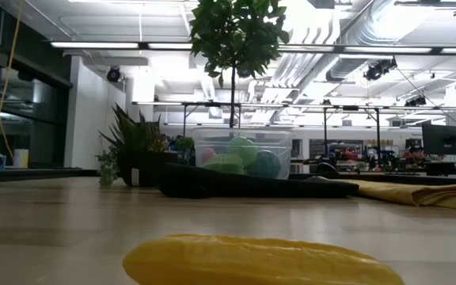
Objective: Pick and placing Produce into tupperware
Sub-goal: Put the top dark red cherry into the transparent bin
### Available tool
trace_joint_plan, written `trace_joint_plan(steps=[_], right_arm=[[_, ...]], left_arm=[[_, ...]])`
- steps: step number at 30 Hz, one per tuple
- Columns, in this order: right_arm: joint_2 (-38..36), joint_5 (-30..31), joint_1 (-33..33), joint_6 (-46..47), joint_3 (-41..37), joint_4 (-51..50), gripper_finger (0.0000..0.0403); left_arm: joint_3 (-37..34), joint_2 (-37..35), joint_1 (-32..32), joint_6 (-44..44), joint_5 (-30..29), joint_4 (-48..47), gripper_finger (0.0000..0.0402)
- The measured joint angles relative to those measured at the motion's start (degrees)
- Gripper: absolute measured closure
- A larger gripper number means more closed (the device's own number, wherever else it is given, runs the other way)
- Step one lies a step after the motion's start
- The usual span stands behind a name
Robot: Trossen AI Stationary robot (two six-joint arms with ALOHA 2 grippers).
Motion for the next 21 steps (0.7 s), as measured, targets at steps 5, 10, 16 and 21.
trace_joint_plan(steps=[5, 10, 16, 21], right_arm=[[0.00, 0.04, 0.02, 0.47, 0.00, 0.00, 0.0279], [0.00, 0.04, 0.02, 0.61, 0.00, 0.00, 0.0279], [0.00, 0.46, 0.02, 0.61, 0.00, 0.00, 0.0279], [0.00, 0.46, 0.02, 0.60, 0.00, 0.00, 0.0279]], left_arm=[[0.00, 0.00, 4.28, 1.55, 4.83, 0.85, 0.0268], [0.00, 0.00, 6.63, 1.56, 9.73, 3.90, 0.0268], [0.00, -0.02, 8.63, 1.24, 9.95, 5.56, 0.0268], [0.00, -0.02, 11.34, 1.03, 11.81, 4.27, 0.0268]])
